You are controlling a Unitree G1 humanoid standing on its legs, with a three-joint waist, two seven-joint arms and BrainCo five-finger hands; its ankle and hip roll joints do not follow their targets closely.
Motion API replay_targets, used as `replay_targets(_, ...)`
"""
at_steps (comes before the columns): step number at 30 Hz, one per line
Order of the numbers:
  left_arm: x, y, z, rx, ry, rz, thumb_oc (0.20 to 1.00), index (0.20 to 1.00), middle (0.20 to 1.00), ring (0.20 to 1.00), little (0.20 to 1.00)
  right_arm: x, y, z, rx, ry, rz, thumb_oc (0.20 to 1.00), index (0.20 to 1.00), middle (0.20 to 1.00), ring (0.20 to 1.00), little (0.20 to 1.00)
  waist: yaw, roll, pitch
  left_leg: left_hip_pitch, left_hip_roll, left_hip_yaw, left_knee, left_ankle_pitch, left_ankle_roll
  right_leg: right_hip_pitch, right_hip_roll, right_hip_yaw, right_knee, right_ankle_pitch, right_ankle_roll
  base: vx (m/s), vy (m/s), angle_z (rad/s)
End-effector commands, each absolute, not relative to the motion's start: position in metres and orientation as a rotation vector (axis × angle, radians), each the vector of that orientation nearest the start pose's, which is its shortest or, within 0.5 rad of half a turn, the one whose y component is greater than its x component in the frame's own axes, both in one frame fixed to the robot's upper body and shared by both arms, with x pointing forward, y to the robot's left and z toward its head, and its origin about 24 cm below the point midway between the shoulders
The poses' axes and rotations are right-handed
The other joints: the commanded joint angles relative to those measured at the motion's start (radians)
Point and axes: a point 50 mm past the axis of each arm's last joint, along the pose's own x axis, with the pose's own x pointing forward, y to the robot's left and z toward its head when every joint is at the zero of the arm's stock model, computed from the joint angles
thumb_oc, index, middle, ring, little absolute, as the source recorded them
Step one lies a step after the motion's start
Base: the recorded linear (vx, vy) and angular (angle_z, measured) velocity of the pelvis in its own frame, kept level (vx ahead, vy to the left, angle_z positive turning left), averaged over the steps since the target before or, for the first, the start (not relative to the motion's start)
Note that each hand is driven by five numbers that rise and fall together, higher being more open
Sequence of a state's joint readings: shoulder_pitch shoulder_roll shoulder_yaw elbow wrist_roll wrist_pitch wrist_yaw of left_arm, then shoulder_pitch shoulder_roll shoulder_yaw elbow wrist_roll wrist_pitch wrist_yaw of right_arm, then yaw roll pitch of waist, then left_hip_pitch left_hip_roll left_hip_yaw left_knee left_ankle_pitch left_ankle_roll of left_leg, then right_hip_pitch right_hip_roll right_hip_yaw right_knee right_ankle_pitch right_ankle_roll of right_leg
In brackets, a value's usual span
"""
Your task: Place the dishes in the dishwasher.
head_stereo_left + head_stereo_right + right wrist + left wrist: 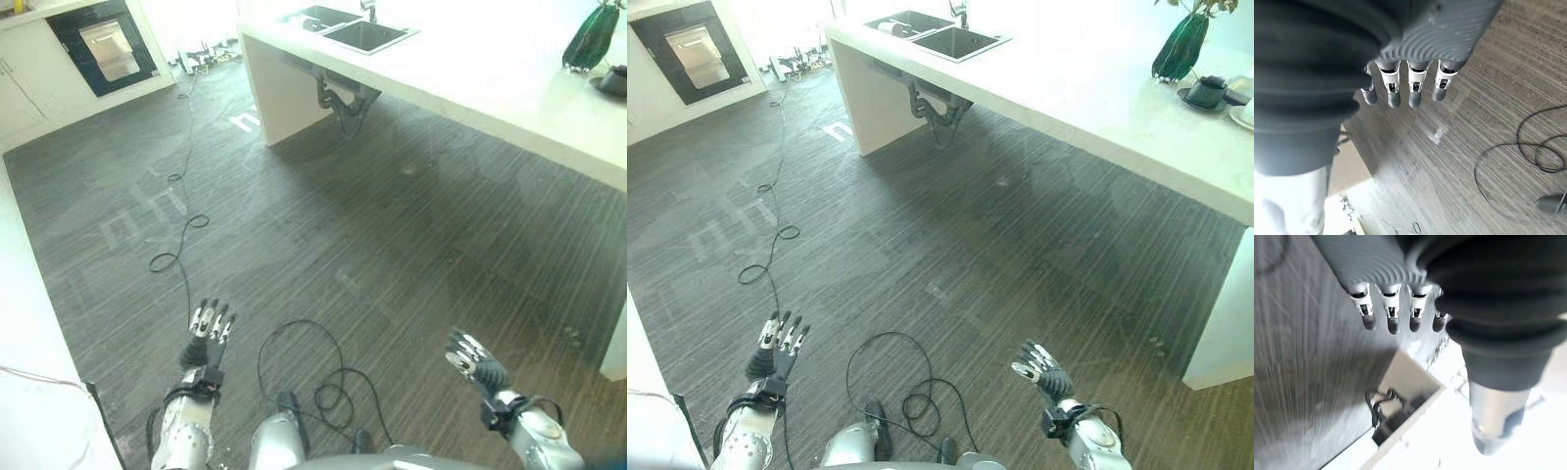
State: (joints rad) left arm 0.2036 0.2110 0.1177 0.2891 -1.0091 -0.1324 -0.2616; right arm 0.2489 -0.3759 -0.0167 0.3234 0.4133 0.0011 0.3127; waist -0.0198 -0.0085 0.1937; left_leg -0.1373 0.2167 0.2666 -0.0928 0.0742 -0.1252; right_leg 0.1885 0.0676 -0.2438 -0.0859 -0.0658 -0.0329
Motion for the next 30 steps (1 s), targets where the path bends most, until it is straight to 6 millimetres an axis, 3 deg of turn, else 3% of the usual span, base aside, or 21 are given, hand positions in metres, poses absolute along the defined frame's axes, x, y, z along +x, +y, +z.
replay_targets(1, 0.179, 0.260, -0.015, -0.705, 0.006, 0.147, 1.000, 1.000, 1.000, 1.000, 1.000, 0.173, -0.252, -0.028, 0.082, 0.357, 0.129, 1.000, 1.000, 1.000, 1.000, 1.000, 0.025, 0.001, -0.069, -0.024, 0.028, -0.019, 0.006, 0.201, -0.030, 0.128, -0.087, 0.028, 0.014, -0.037, 0.077, 0.64, 0.384, -0.32)
replay_targets(5, 0.189, 0.255, 0.005, -0.663, -0.037, 0.046, 1.000, 1.000, 1.000, 1.000, 1.000, 0.180, -0.248, -0.018, 0.105, 0.322, 0.122, 1.000, 1.000, 1.000, 1.000, 1.000, 0.053, -0.023, -0.105, -0.022, -0.026, 0.000, 0.006, 0.150, 0.021, 0.164, -0.171, 0.040, 0.091, -0.063, 0.136, 0.60, 0.450, -0.42)
replay_targets(6, 0.197, 0.251, 0.010, -0.641, -0.038, -0.006, 1.000, 1.000, 1.000, 1.000, 1.000, 0.180, -0.244, -0.021, 0.169, 0.319, 0.096, 1.000, 1.000, 1.000, 1.000, 1.000, 0.060, -0.051, -0.122, -0.005, -0.097, -0.013, 0.006, 0.115, 0.078, 0.143, -0.233, 0.043, 0.182, 0.036, 0.189, 0.52, 0.448, -0.65)
replay_targets(7, 0.199, 0.250, 0.012, -0.636, -0.041, -0.025, 1.000, 1.000, 1.000, 1.000, 1.000, 0.180, -0.242, -0.021, 0.180, 0.313, 0.092, 1.000, 1.000, 1.000, 1.000, 1.000, 0.063, -0.058, -0.129, 0.002, -0.118, -0.028, 0.006, 0.110, 0.088, 0.128, -0.250, 0.043, 0.215, 0.081, 0.205, 0.62, 0.556, -0.44)
replay_targets(8, 0.206, 0.244, 0.017, -0.633, -0.048, -0.078, 1.000, 1.000, 1.000, 1.000, 1.000, 0.182, -0.237, -0.020, 0.181, 0.292, 0.097, 1.000, 1.000, 1.000, 1.000, 1.000, 0.065, -0.056, -0.141, 0.031, -0.148, -0.032, 0.006, 0.095, 0.112, 0.069, -0.307, 0.028, 0.377, 0.216, 0.223, 0.44, 0.404, -0.20)
replay_targets(9, 0.208, 0.242, 0.020, -0.625, -0.052, -0.096, 1.000, 1.000, 1.000, 1.000, 1.000, 0.182, -0.235, -0.019, 0.180, 0.282, 0.104, 1.000, 1.000, 1.000, 1.000, 1.000, 0.066, -0.048, -0.144, 0.041, -0.154, -0.041, 0.006, 0.088, 0.119, 0.047, -0.324, 0.035, 0.447, 0.249, 0.222, 0.59, 0.536, 0.01)
replay_targets(10, 0.213, 0.239, 0.027, -0.605, -0.064, -0.132, 1.000, 1.000, 1.000, 1.000, 1.000, 0.186, -0.229, -0.014, 0.157, 0.253, 0.118, 1.000, 1.000, 1.000, 1.000, 1.000, 0.059, -0.027, -0.143, 0.074, -0.175, -0.068, 0.006, 0.058, 0.137, -0.045, -0.339, 0.075, 0.606, 0.286, 0.213, 0.50, 0.397, 0.18)
replay_targets(12, 0.216, 0.235, 0.032, -0.607, -0.068, -0.150, 1.000, 1.000, 1.000, 1.000, 1.000, 0.189, -0.227, -0.011, 0.145, 0.230, 0.114, 1.000, 1.000, 1.000, 1.000, 1.000, 0.039, -0.009, -0.139, 0.123, -0.195, -0.088, 0.006, 0.028, 0.153, -0.157, -0.298, 0.107, 0.686, 0.278, 0.194, 0.51, 0.304, 0.37)
replay_targets(14, 0.218, 0.233, 0.036, -0.602, -0.071, -0.167, 1.000, 1.000, 1.000, 1.000, 1.000, 0.189, -0.230, -0.005, 0.154, 0.200, 0.101, 1.000, 1.000, 1.000, 1.000, 1.000, 0.009, -0.014, -0.132, 0.173, -0.221, -0.125, 0.006, 0.011, 0.156, -0.247, -0.214, 0.066, 0.555, 0.196, 0.166, 0.53, 0.075, 0.42)
replay_targets(15, 0.219, 0.233, 0.038, -0.603, -0.073, -0.180, 1.000, 1.000, 1.000, 1.000, 1.000, 0.188, -0.233, -0.002, 0.159, 0.188, 0.092, 1.000, 1.000, 1.000, 1.000, 1.000, 0.002, -0.015, -0.130, 0.184, -0.222, -0.135, 0.006, 0.006, 0.155, -0.265, -0.197, 0.048, 0.489, 0.195, 0.162, 0.73, -0.083, 0.40)
replay_targets(16, 0.219, 0.232, 0.040, -0.611, -0.069, -0.202, 1.000, 1.000, 1.000, 1.000, 1.000, 0.183, -0.241, 0.001, 0.167, 0.173, 0.070, 1.000, 1.000, 1.000, 1.000, 1.000, -0.026, -0.033, -0.118, 0.226, -0.235, -0.159, 0.006, -0.030, 0.152, -0.297, -0.189, 0.023, 0.286, 0.208, 0.169, 0.74, -0.139, 0.68)
replay_targets(17, 0.217, 0.232, 0.040, -0.617, -0.064, -0.217, 1.000, 1.000, 1.000, 1.000, 1.000, 0.178, -0.247, 0.003, 0.164, 0.167, 0.055, 1.000, 1.000, 1.000, 1.000, 1.000, -0.050, -0.042, -0.111, 0.252, -0.240, -0.176, 0.006, -0.057, 0.148, -0.323, -0.179, 0.039, 0.165, 0.231, 0.184, 0.78, -0.159, 1.34)
replay_targets(19, 0.215, 0.226, 0.040, -0.638, -0.058, -0.243, 1.000, 1.000, 1.000, 1.000, 1.000, 0.169, -0.258, 0.007, 0.147, 0.156, 0.024, 1.000, 1.000, 1.000, 1.000, 1.000, -0.108, -0.025, -0.094, 0.316, -0.230, -0.216, 0.006, -0.106, 0.141, -0.445, -0.158, 0.117, -0.001, 0.285, 0.213, 0.79, -0.178, 1.92)
replay_targets(21, 0.211, 0.228, 0.040, -0.631, -0.071, -0.254, 1.000, 1.000, 1.000, 1.000, 1.000, 0.173, -0.259, 0.009, 0.147, 0.142, 0.017, 1.000, 1.000, 1.000, 1.000, 1.000, -0.101, -0.037, -0.087, 0.367, -0.228, -0.198, 0.006, -0.157, 0.150, -0.440, -0.174, 0.058, -0.001, 0.289, 0.211, 0.76, -0.262, 1.17)
replay_targets(23, 0.208, 0.228, 0.040, -0.643, -0.076, -0.257, 1.000, 1.000, 1.000, 1.000, 1.000, 0.176, -0.261, 0.011, 0.133, 0.138, 0.006, 1.000, 1.000, 1.000, 1.000, 1.000, -0.098, -0.040, -0.112, 0.413, -0.228, -0.203, 0.007, -0.177, 0.146, -0.395, -0.167, 0.058, -0.001, 0.300, 0.197, 0.66, -0.256, 0.37)
replay_targets(25, 0.209, 0.228, 0.040, -0.670, -0.072, -0.242, 1.000, 1.000, 1.000, 1.000, 1.000, 0.182, -0.263, 0.014, 0.114, 0.140, 0.005, 1.000, 1.000, 1.000, 1.000, 1.000, -0.110, -0.028, -0.142, 0.448, -0.195, -0.181, 0.061, -0.147, 0.115, -0.356, -0.141, 0.063, 0.000, 0.313, 0.170, 0.57, -0.221, -0.59)
replay_targets(26, 0.209, 0.227, 0.039, -0.683, -0.069, -0.235, 1.000, 1.000, 1.000, 1.000, 1.000, 0.184, -0.263, 0.016, 0.109, 0.141, 0.009, 1.000, 1.000, 1.000, 1.000, 1.000, -0.114, -0.013, -0.151, 0.456, -0.161, -0.165, 0.114, -0.083, 0.081, -0.336, -0.116, 0.059, 0.003, 0.306, 0.151, 0.60, -0.297, -0.58)
replay_targets(27, 0.209, 0.225, 0.039, -0.706, -0.069, -0.227, 1.000, 1.000, 1.000, 1.000, 1.000, 0.187, -0.264, 0.021, 0.096, 0.127, 0.024, 1.000, 1.000, 1.000, 1.000, 1.000, -0.117, -0.008, -0.165, 0.405, -0.112, -0.156, 0.313, 0.084, 0.020, -0.293, -0.084, 0.079, -0.001, 0.281, 0.114, 0.61, -0.382, -0.67)
replay_targets(28, 0.209, 0.222, 0.040, -0.718, -0.076, -0.221, 1.000, 1.000, 1.000, 1.000, 1.000, 0.189, -0.265, 0.025, 0.082, 0.116, 0.035, 1.000, 1.000, 1.000, 1.000, 1.000, -0.114, -0.029, -0.167, 0.299, -0.090, -0.147, 0.521, 0.165, -0.008, -0.254, -0.076, 0.121, -0.001, 0.254, 0.080, 0.64, -0.434, -0.60)
replay_targets(29, 0.209, 0.220, 0.040, -0.728, -0.084, -0.216, 1.000, 1.000, 1.000, 1.000, 1.000, 0.191, -0.267, 0.027, 0.066, 0.109, 0.042, 1.000, 1.000, 1.000, 1.000, 1.000, -0.103, -0.051, -0.156, 0.188, -0.106, -0.159, 0.715, 0.173, -0.008, -0.213, -0.077, 0.152, -0.001, 0.239, 0.057, 0.66, -0.390, -0.83)
replay_targets(30, 0.211, 0.219, 0.039, -0.755, -0.086, -0.214, 1.000, 1.000, 1.000, 1.000, 1.000, 0.193, -0.269, 0.027, 0.048, 0.106, 0.035, 1.000, 1.000, 1.000, 1.000, 1.000, -0.074, -0.077, -0.127, -0.020, -0.136, -0.171, 0.888, 0.111, 0.036, -0.144, -0.085, 0.174, -0.001, 0.218, 0.038, 0.47, -0.226, -0.71)
